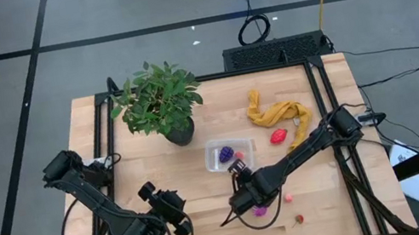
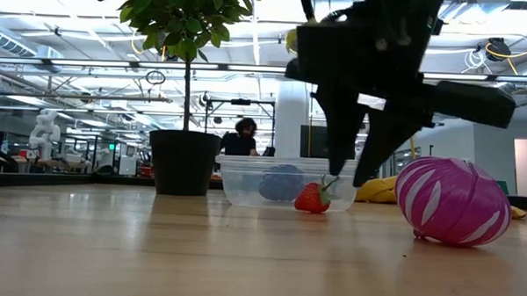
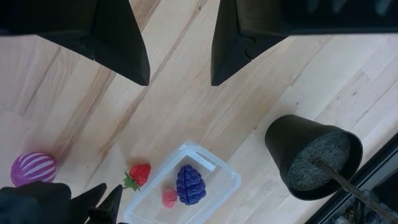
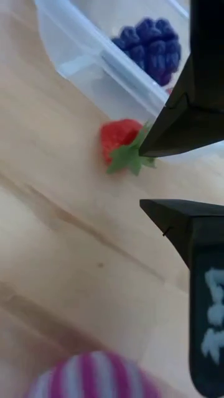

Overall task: Pick and placing Produce into tupperware
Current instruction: Put the middle strawberry into the bin

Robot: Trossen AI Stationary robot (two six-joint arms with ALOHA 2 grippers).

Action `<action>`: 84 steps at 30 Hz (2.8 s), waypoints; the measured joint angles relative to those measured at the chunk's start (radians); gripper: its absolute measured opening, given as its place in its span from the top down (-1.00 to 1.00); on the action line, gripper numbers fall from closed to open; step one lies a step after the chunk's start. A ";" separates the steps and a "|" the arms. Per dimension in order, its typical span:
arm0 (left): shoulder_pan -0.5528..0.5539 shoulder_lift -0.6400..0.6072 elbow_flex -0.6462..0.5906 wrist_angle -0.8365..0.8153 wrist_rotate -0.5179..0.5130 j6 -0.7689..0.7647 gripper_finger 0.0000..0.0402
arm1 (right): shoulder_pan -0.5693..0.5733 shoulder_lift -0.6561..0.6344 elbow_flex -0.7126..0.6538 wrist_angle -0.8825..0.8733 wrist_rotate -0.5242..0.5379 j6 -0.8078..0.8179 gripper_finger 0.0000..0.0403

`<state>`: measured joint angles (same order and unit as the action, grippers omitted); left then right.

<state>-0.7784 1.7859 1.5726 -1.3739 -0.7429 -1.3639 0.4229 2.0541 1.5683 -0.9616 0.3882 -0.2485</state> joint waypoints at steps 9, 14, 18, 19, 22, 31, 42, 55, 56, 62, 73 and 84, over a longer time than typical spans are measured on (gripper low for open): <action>0.000 0.000 0.000 0.005 0.000 0.000 0.12 | 0.000 0.000 -0.003 0.007 0.003 -0.010 0.46; 0.000 0.000 0.000 0.021 0.000 0.019 0.12 | -0.003 0.000 -0.003 0.015 0.003 -0.008 0.46; 0.000 0.000 0.000 0.023 0.000 0.024 0.12 | -0.005 0.000 -0.003 0.025 0.003 -0.007 0.46; 0.000 0.000 0.000 0.023 0.000 0.025 0.12 | -0.005 0.000 -0.003 0.029 0.003 -0.010 0.46; 0.000 0.000 0.000 0.023 0.000 0.025 0.12 | -0.005 0.000 -0.003 0.042 0.003 -0.017 0.46; 0.000 0.000 0.000 0.023 0.000 0.025 0.12 | -0.017 0.000 -0.003 0.053 0.003 -0.024 0.46; 0.000 0.000 0.000 0.023 0.000 0.025 0.12 | -0.018 0.000 -0.010 0.071 0.004 -0.024 0.46; 0.000 0.000 0.000 0.023 0.000 0.025 0.12 | -0.018 0.000 -0.025 0.076 0.003 -0.024 0.65; 0.000 0.000 0.000 0.023 0.000 0.025 0.12 | -0.018 0.000 -0.025 0.075 0.003 -0.024 0.67; 0.000 0.000 0.000 0.023 0.000 0.025 0.12 | -0.018 0.000 -0.025 0.077 0.003 -0.024 0.76; 0.000 0.000 0.000 0.024 0.000 0.025 0.12 | -0.018 0.000 -0.025 0.082 0.003 -0.024 0.79; 0.000 0.000 0.000 0.024 0.000 0.025 0.12 | -0.016 0.000 -0.025 0.087 0.010 -0.023 0.91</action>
<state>-0.7784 1.7859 1.5726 -1.3499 -0.7429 -1.3388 0.4072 2.0537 1.5433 -0.8745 0.3977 -0.2715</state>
